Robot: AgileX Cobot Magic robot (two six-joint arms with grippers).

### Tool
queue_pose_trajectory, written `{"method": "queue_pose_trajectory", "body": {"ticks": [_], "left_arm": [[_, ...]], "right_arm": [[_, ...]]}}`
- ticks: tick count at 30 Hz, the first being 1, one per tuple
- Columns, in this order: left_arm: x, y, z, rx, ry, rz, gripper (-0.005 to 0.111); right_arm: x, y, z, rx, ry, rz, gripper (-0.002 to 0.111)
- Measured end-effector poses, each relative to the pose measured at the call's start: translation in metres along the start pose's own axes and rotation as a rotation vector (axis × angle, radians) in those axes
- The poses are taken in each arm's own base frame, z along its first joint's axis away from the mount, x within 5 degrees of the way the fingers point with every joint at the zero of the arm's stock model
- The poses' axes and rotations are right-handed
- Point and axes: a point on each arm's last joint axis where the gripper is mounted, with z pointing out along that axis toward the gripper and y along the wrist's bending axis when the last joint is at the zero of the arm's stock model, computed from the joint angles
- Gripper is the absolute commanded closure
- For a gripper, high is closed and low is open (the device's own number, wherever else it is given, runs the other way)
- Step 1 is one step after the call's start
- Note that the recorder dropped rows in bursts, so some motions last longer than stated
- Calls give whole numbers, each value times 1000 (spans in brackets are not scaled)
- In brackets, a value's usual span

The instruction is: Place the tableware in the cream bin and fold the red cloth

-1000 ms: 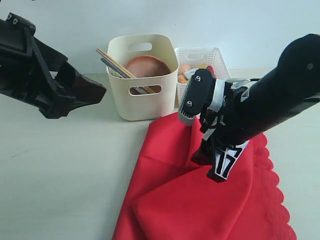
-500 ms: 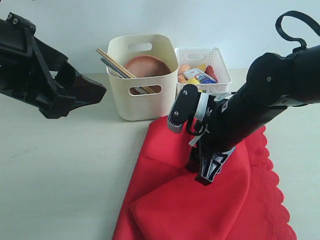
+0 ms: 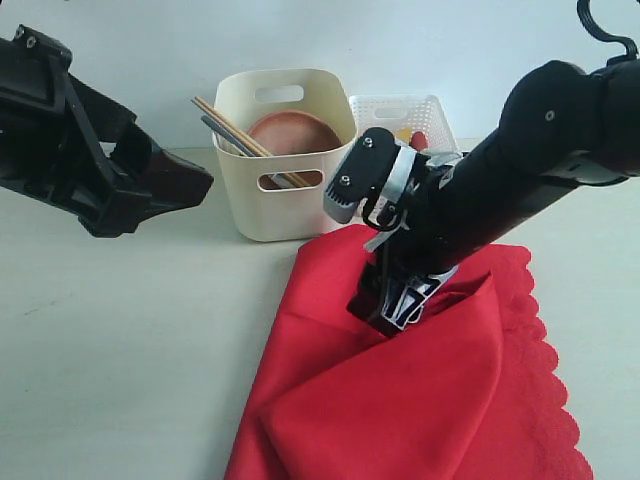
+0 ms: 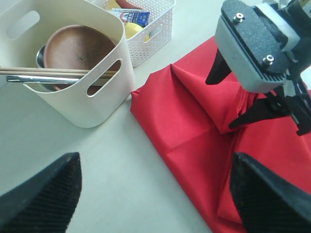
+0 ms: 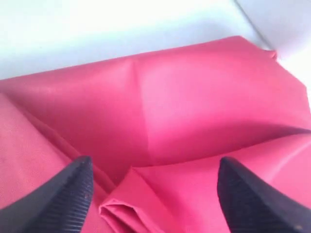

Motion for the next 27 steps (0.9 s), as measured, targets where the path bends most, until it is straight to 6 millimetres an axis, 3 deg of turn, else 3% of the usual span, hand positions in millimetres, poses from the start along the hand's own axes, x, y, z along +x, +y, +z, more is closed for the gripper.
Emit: {"method": "queue_pose_trajectory", "body": {"ticks": [7, 9, 17, 22, 27], "left_arm": [[0, 0, 0, 0, -1, 0, 28], [0, 0, 0, -1, -2, 0, 28], [0, 0, 0, -1, -2, 0, 28], [0, 0, 0, 0, -1, 0, 28], [0, 0, 0, 0, 1, 0, 28]], "right_arm": [[8, 0, 20, -39, 62, 30, 39], [11, 0, 26, -46, 79, 27, 44], [16, -5, 30, -1, 134, 60, 109], [22, -13, 28, 84, 209, 120, 108], [17, -20, 9, 185, 206, 167, 108]]}}
